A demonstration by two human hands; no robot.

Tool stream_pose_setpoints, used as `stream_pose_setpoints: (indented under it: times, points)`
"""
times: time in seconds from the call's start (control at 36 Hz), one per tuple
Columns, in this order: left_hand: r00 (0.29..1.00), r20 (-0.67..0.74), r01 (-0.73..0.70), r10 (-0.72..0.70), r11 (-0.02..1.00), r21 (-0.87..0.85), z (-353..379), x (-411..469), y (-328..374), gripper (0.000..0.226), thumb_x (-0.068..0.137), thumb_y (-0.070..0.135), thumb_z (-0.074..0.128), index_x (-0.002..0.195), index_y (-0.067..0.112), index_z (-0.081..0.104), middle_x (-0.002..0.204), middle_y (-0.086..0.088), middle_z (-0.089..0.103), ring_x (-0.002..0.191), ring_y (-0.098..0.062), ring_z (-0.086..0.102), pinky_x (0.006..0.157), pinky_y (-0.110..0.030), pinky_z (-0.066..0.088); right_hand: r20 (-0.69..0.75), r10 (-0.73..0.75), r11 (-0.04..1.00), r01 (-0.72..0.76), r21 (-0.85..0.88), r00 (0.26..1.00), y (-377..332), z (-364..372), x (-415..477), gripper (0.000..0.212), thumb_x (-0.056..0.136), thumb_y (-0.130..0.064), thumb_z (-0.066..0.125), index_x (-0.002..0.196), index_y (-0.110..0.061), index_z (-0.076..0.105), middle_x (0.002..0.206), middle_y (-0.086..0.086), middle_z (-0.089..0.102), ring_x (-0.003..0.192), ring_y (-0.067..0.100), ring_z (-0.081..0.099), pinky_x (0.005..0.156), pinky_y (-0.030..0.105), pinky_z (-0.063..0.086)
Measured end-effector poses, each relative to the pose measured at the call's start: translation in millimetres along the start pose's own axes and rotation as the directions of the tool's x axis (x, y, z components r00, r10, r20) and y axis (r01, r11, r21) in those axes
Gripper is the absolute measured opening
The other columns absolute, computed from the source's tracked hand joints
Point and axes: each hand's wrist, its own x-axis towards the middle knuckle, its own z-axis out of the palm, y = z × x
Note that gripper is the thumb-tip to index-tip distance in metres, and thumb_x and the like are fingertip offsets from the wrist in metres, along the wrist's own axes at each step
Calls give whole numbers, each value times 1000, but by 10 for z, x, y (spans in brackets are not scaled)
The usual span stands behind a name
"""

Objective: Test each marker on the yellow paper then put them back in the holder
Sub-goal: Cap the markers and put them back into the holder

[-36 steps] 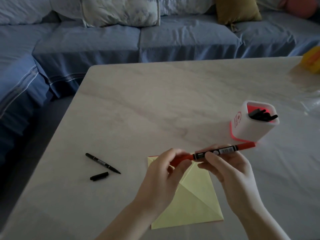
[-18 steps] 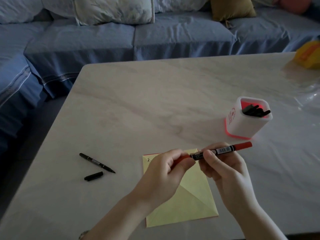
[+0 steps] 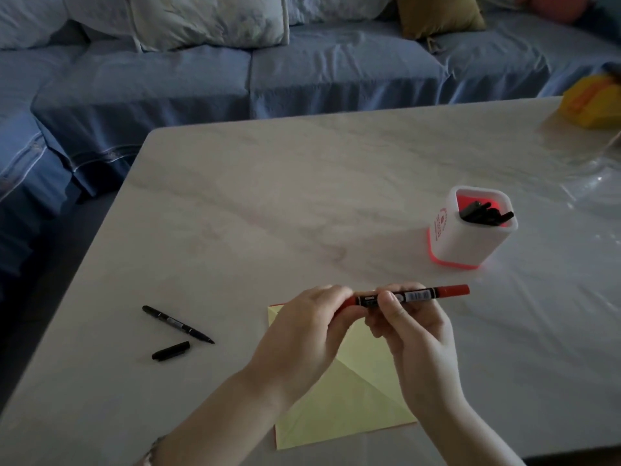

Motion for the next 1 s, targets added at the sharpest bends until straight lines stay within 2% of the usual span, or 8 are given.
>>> stream_pose_setpoints:
  times: [0.25, 0.39, 0.47, 0.61, 0.75, 0.83, 0.92, 1.0]
  points:
    - [958, 170, 264, -231, 941, -212, 278, 315, -21, 9, 88, 35, 57, 80, 34, 60, 62, 14, 52, 57, 1, 47, 58, -18, 37, -181, 61, 996, -73, -60, 982, -171, -350, 147, 20, 92, -13, 47, 83, -4, 63, 63, 2, 59, 56, 11, 61, 53, 18, 50]
    - [944, 230, 275, -235, 948, -162, 416, 490, 19, 17, 92, 30, 49, 106, 34, 56, 83, 13, 58, 75, -6, 59, 70, -22, 45, -170, -391, 812, 251, -528, 905, -396, -716, 287, 24, 87, -10, 59, 89, -34, 56, 75, -7, 68, 66, 3, 65, 61, 15, 52]
    - [946, 205, 291, -252, 938, -188, 461, 571, 17, 21, 92, 20, 47, 90, 39, 54, 79, 7, 62, 66, -2, 58, 68, -21, 46, -42, -612, 591, 422, -688, 790, -704, -919, 391, 23, 81, -30, 57, 95, -48, 51, 89, -18, 67, 84, 0, 65, 71, 14, 49]
    - [930, 230, 324, -287, 935, -143, 481, 571, -48, 32, 93, 14, 42, 78, 39, 55, 73, 11, 61, 64, -1, 57, 71, -28, 51, -29, -784, 450, 536, -714, 620, -1111, -1075, 749, 25, 84, -3, 51, 90, -27, 52, 97, -11, 52, 89, -5, 54, 80, 10, 43]
    - [923, 235, 329, -306, 942, -64, 425, 530, -49, 19, 92, 20, 43, 89, 36, 54, 75, 15, 60, 71, 4, 56, 63, -9, 41, -62, -606, 441, 270, -856, 793, -988, -1063, 1210, 26, 86, -17, 44, 96, 1, 60, 100, 4, 46, 92, 23, 55, 83, 21, 44]
    - [913, 247, 354, -326, 932, -77, 403, 517, -81, 19, 89, 24, 46, 83, 39, 53, 83, 6, 64, 80, -11, 62, 77, -28, 49, -47, -439, 365, 130, -922, 897, -872, -1043, 1346, 28, 92, -19, 41, 103, -2, 60, 107, 17, 55, 100, 32, 54, 89, 30, 40]
    - [903, 234, 388, -360, 918, -85, 355, 510, -91, 13, 82, 33, 45, 79, 40, 55, 84, -6, 67, 81, -23, 63, 77, -36, 51, -61, -427, 371, 113, -922, 902, -877, -1024, 1392, 18, 90, -14, 48, 107, -15, 55, 100, 10, 63, 91, 30, 61, 83, 45, 51]
    - [901, 232, 390, -367, 919, -58, 328, 500, -129, 17, 90, 24, 46, 83, 38, 54, 81, 5, 64, 84, -14, 63, 78, -30, 49, -65, -461, 329, 102, -939, 885, -958, -1015, 1391, 20, 88, -12, 51, 106, -21, 53, 96, 9, 66, 87, 31, 62, 76, 46, 53]
